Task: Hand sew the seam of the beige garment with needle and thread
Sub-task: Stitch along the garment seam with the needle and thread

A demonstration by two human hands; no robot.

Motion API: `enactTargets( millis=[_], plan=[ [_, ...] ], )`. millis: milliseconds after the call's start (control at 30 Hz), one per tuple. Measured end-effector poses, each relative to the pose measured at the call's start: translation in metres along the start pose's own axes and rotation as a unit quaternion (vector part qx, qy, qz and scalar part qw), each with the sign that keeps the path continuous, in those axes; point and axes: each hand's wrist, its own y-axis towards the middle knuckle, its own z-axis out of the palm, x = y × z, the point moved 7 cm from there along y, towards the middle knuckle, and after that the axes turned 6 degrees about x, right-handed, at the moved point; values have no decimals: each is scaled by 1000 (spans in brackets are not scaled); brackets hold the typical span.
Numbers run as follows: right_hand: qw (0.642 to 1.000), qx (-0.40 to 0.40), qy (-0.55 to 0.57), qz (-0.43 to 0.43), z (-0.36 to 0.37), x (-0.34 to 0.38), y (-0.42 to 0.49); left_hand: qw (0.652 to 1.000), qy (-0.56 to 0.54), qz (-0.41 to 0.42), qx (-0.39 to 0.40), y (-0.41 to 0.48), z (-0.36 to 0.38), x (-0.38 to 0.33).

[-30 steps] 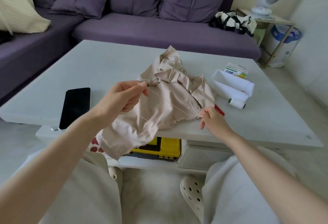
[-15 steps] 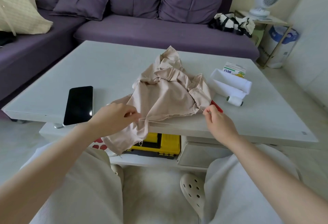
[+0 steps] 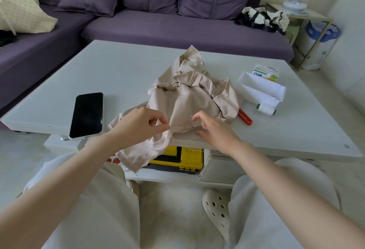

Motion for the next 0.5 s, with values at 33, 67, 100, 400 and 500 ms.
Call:
enactTargets(
  millis=[33,67,100,400,500],
  plan=[
    [1000,6,-7,-1,1,1,3,1000,-6,-2,2,0,1,1],
    [1000,8,-12,-2,1,0,5,1000,-13,-6,3,1,1,3],
    [1000,6,-14,-1,1,-1,7,1000,-17,-11,5,1,1,5],
    [999,21,-46,9,-2,-23,3,997,8,-57,43,3,10,15],
    [999,36,-34,13,-3,-29,3,998,-9,-51,46,9,8,12]
  ],
)
